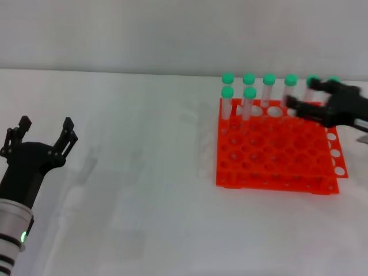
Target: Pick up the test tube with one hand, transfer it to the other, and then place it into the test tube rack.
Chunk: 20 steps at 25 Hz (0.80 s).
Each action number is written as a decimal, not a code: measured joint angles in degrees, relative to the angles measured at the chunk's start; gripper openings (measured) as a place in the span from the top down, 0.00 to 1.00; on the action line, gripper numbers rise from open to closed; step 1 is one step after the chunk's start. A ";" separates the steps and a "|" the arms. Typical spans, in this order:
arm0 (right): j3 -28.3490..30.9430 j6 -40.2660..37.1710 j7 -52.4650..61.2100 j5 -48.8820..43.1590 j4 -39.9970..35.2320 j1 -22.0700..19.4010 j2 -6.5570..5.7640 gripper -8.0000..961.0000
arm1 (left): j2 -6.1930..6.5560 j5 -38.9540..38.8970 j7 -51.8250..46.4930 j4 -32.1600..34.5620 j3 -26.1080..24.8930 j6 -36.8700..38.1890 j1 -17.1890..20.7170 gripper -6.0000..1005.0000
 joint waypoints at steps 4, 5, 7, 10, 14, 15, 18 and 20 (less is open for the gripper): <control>7.72 2.29 -14.27 9.76 4.70 -6.60 0.10 0.14 | 0.01 -0.39 0.00 -0.07 -0.04 0.00 -1.34 0.12; 8.98 2.22 -17.42 12.56 6.72 -7.38 0.07 0.14 | 0.02 -0.39 0.00 -0.07 -0.05 0.00 -1.47 0.12; 12.18 1.42 -24.79 18.44 12.30 -8.07 0.01 0.13 | 0.03 -0.97 0.00 -0.07 -0.06 0.00 -1.83 0.12; 18.25 -0.02 -34.73 22.76 19.65 -7.81 -0.03 0.13 | 0.04 -2.45 0.00 -0.07 -0.06 -0.09 -2.59 0.12; 26.89 -1.14 -44.25 24.02 25.64 -6.81 0.17 0.13 | 0.05 -2.80 0.00 -0.06 0.01 -1.99 -4.26 0.12; 28.26 -1.17 -45.15 24.04 26.40 -6.58 0.18 0.13 | 0.04 -2.80 0.00 -0.06 0.04 -2.69 -4.72 0.12; 30.63 -1.21 -46.37 24.09 27.51 -6.00 0.20 0.13 | 0.04 -2.82 0.00 0.06 0.09 -3.52 -5.45 0.12; 30.97 -1.23 -47.12 24.11 27.80 -5.74 0.21 0.13 | 0.00 -2.82 0.00 0.28 0.10 -3.62 -5.70 0.12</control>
